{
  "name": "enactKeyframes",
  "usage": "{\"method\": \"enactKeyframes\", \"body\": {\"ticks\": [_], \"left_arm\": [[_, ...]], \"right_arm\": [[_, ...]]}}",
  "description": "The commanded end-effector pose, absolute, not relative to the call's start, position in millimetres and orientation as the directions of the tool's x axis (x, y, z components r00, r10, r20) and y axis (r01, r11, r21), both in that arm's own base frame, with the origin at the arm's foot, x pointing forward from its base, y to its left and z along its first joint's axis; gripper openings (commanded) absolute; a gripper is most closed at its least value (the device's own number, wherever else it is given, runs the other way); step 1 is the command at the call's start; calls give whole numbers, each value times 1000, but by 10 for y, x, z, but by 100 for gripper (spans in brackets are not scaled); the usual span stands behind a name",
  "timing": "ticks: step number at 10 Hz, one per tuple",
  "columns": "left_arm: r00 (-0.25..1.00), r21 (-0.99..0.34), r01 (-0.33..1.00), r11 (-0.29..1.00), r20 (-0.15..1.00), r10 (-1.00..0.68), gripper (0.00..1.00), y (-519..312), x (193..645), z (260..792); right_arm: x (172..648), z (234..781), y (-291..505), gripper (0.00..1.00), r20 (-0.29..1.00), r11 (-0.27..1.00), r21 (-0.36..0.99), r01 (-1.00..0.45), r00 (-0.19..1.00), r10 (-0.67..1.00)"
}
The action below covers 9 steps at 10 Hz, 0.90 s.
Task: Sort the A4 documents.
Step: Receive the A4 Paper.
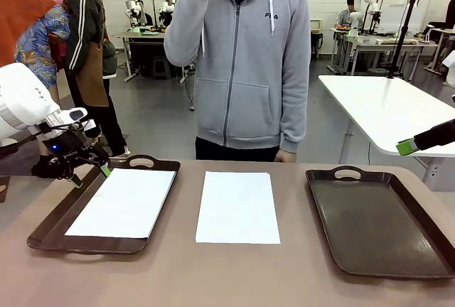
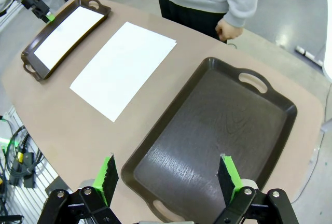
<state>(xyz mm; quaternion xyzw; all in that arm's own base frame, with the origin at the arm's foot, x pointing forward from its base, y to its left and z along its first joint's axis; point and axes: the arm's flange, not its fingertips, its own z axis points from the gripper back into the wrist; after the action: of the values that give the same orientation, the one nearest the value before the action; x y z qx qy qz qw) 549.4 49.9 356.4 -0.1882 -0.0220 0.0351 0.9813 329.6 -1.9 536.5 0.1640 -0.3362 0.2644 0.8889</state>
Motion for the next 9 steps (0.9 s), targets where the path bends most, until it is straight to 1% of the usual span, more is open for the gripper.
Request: {"method": "enactKeyframes", "body": {"ticks": [1, 4, 5, 7, 8, 9], "left_arm": [[997, -356, -52, 933, 31, 68, 100, 516, 5504, 3564], [997, -371, -61, 927, 30, 77, 100, 499, 5495, 3564], [997, -366, 16, 931, 73, 11, 100, 136, 5546, 3653], [969, -262, 199, 944, 199, -149, 100, -357, 5443, 4014], [936, -285, 287, 915, 285, -204, 100, -437, 5334, 4290], [904, -303, 339, 891, 366, -220, 100, -447, 5241, 4504]], "right_arm": [[3312, 5345, -15, 100, 686, 798, 129, -589, 634, 357], [3312, 5345, -15, 100, 686, 798, 129, -589, 634, 357], [3312, 5345, -15, 100, 686, 798, 129, -589, 634, 357], [3312, 5345, -15, 100, 686, 798, 129, -589, 634, 357], [3312, 5345, -15, 100, 686, 798, 129, -589, 634, 357], [3312, 5345, -15, 100, 686, 798, 129, -589, 634, 357]]}}
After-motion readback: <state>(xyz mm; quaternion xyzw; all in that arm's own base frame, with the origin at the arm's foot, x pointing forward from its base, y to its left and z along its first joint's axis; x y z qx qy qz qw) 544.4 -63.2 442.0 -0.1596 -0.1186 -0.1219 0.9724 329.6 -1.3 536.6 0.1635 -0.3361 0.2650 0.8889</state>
